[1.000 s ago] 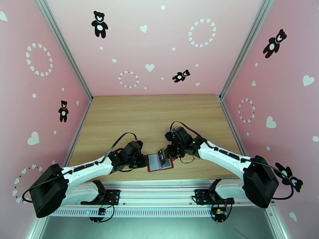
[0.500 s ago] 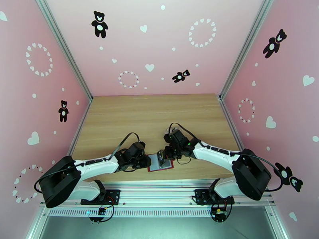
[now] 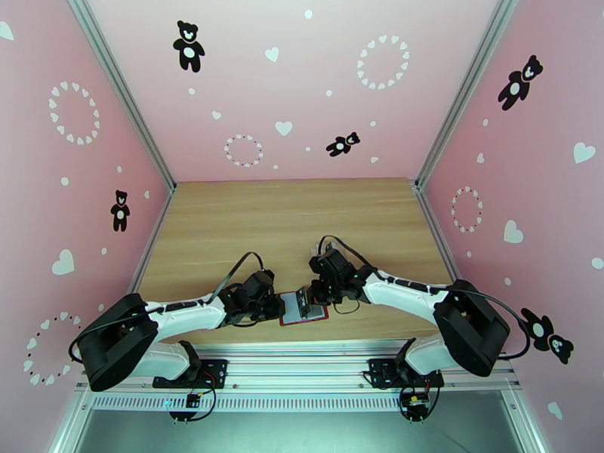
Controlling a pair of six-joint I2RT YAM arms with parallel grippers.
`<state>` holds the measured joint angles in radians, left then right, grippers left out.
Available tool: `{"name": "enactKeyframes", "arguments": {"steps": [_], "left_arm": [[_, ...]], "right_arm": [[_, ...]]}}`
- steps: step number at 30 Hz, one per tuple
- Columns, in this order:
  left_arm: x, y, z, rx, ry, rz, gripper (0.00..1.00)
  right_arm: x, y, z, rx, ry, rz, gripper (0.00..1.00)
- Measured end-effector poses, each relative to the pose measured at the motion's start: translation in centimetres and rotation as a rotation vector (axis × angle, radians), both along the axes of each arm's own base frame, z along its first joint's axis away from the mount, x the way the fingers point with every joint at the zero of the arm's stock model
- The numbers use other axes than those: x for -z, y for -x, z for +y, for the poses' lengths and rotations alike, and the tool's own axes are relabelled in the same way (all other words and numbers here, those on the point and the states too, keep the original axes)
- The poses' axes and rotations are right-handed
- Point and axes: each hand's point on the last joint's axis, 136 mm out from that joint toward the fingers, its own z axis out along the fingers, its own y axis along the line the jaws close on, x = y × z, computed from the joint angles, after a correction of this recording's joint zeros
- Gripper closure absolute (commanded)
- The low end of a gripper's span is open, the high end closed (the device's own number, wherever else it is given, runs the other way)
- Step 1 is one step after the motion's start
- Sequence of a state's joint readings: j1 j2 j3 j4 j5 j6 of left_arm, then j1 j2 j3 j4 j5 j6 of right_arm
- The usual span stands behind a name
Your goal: Put the credit cards into the card holder
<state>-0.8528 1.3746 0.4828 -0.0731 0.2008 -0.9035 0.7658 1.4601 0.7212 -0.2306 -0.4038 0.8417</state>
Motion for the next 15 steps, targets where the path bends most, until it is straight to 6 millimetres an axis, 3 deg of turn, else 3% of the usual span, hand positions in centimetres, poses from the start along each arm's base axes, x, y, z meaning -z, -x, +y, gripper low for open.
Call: {"name": "enactKeyframes", "arguments": {"steps": [15], "left_arm": [[0.02, -0.01, -0.02, 0.0, 0.001, -0.004, 0.77]], "right_arm": [[0.55, -0.04, -0.39, 0.019, 0.021, -0.002, 1.0]]}}
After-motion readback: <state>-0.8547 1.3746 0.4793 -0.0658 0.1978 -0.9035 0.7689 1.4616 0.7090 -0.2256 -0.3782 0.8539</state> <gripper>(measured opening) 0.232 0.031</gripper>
